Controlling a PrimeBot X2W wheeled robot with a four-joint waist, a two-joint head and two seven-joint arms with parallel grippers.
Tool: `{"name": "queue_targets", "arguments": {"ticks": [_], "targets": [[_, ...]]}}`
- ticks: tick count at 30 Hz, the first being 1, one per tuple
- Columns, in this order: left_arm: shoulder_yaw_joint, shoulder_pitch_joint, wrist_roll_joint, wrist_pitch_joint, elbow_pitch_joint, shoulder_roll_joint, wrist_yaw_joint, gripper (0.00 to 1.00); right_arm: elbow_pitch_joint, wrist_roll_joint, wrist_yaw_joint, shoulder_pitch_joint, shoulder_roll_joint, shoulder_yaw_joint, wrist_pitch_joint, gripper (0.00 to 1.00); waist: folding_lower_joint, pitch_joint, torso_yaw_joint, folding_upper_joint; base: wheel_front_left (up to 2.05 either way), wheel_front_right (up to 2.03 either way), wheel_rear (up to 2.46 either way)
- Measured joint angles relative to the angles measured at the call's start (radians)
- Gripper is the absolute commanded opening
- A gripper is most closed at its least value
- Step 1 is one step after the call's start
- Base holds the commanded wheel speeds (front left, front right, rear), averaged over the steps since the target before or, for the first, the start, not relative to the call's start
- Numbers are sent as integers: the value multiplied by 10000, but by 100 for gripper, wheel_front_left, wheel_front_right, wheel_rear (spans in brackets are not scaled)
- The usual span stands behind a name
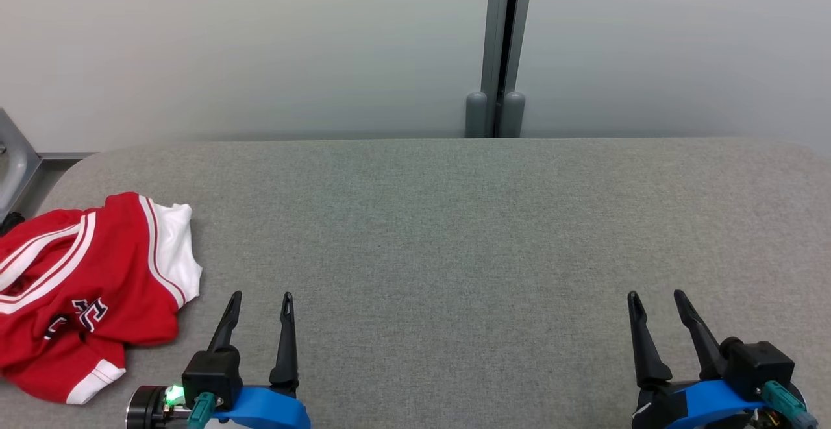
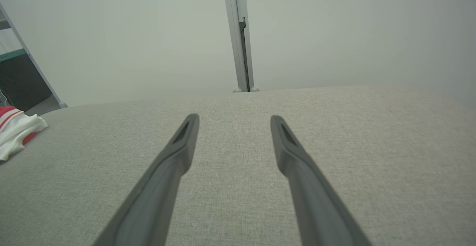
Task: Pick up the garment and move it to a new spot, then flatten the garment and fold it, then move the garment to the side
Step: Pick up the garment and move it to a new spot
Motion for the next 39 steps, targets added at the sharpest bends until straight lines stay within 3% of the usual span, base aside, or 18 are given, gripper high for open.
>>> {"name": "queue_targets", "arguments": {"ticks": [8,29,39], "targets": [[33,-51,-232,-2,-58,-2,2,100,-12,35,-2,48,-8,-38,19,100,0,-35,693,0,0,0,0],[307,102,-445,4,-376,349,297,100,-155,-280,0,29,-8,-75,86,100,-1,121,3964,0,0,0,0],[272,268,-533,19,-387,378,395,100,-389,-594,0,44,-6,-176,192,100,0,161,4756,0,0,0,0]]}}
